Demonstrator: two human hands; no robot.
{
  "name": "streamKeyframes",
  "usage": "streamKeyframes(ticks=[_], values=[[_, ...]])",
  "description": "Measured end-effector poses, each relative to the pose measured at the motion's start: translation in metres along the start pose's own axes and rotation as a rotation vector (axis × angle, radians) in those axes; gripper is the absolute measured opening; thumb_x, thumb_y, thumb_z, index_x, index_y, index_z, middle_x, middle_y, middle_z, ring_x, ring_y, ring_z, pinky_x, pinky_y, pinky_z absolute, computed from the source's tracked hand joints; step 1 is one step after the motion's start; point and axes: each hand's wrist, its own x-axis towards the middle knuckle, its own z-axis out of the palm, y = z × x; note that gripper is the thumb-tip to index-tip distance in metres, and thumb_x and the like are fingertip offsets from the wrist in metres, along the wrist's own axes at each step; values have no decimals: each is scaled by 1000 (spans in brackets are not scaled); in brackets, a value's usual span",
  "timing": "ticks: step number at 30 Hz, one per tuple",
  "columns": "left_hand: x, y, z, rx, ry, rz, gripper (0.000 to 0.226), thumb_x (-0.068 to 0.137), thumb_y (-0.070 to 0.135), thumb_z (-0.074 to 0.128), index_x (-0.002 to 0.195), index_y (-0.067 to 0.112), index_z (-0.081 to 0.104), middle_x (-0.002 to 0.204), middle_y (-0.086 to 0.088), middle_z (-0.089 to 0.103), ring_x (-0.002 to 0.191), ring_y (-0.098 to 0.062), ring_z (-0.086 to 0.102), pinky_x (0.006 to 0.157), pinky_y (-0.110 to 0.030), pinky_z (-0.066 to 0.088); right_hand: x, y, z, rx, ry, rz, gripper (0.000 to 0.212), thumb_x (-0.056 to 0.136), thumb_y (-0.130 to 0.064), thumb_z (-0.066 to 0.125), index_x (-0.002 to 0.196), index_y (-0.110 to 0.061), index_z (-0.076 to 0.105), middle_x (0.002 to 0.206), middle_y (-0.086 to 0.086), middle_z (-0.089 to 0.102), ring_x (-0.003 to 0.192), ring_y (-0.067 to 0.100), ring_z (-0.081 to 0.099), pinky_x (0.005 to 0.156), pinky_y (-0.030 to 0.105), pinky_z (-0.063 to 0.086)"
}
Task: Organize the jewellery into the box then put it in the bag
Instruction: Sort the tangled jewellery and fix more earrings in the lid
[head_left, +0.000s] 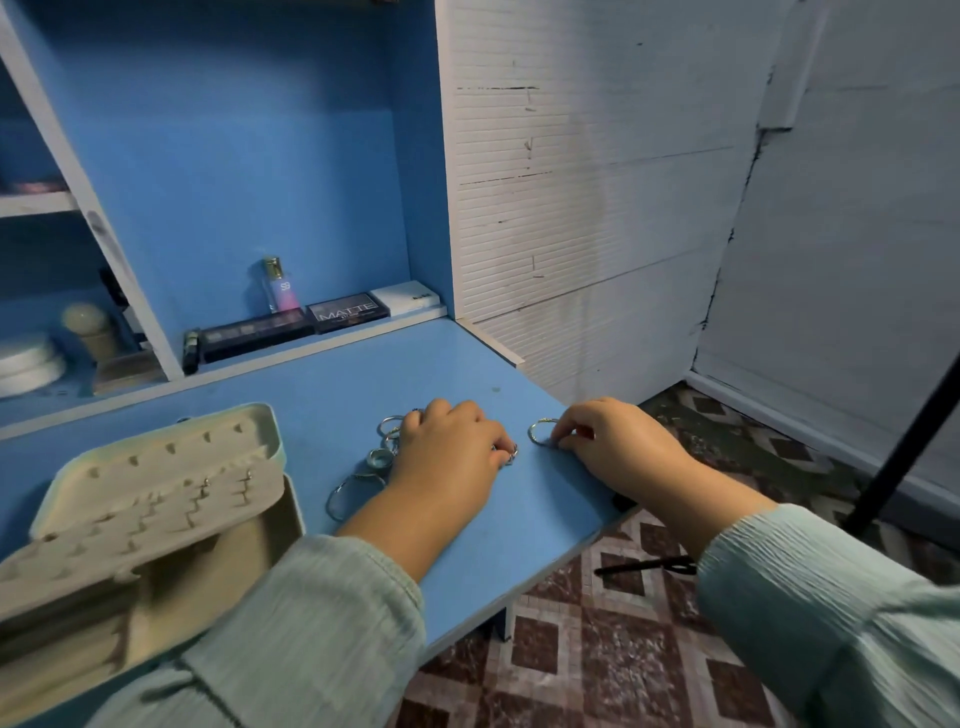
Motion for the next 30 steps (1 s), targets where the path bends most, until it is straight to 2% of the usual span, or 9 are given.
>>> streamKeyframes(ticks=[6,10,15,18,21,25,28,30], values=[[-1,-3,4,-21,7,-5,25,99,35,40,113,41,60,122,16,49,118,-13,36,94,-31,21,5,4,-5,91,-59,15,15,92,-20,52,99,-21,65,101,-5,59,93,14,51,81,28,42],[-2,-3,4,-32,9,-18,26,99,36,38,114,42,59,121,17,51,117,-12,36,94,-30,21,8,5,-9,52,-111,-9,15,93,-19,52,101,-22,64,108,-4,62,91,13,51,80,27,42],[-3,-3,3,-52,-3,-31,26,99,36,39,114,42,60,121,16,52,119,-13,36,94,-31,21,11,1,-13,-10,-124,-25,21,93,-16,50,104,-20,67,98,-6,57,87,10,46,74,21,35],[-3,-3,2,-56,-7,-35,27,99,36,39,114,41,60,120,16,52,119,-14,36,93,-31,22,14,-1,-15,-19,-110,-9,20,92,-16,50,98,-18,70,99,-3,64,87,16,53,74,27,42],[-3,-3,2,-50,-3,-32,27,100,36,39,115,42,60,120,16,52,119,-14,36,94,-30,22,17,-2,-16,-24,-111,6,15,88,-25,61,92,-14,71,96,2,67,89,20,58,77,33,48],[-4,-4,1,-60,2,-39,27,99,36,40,115,43,61,119,17,54,118,-14,36,93,-30,23,20,-9,-20,-96,-165,9,20,85,-35,64,92,-17,70,93,0,66,86,16,56,70,26,44],[-5,-4,0,-85,10,-45,26,98,37,42,114,43,62,118,17,55,118,-14,37,93,-30,23,20,-16,-23,-171,-198,10,23,87,-34,60,91,-14,68,86,1,62,81,18,54,65,25,40],[-5,-4,0,-99,16,-52,25,97,37,44,112,43,63,117,16,56,118,-15,37,94,-31,24,20,-21,-24,-208,-214,11,26,88,-33,56,94,-10,68,88,6,64,77,19,52,60,25,39]])
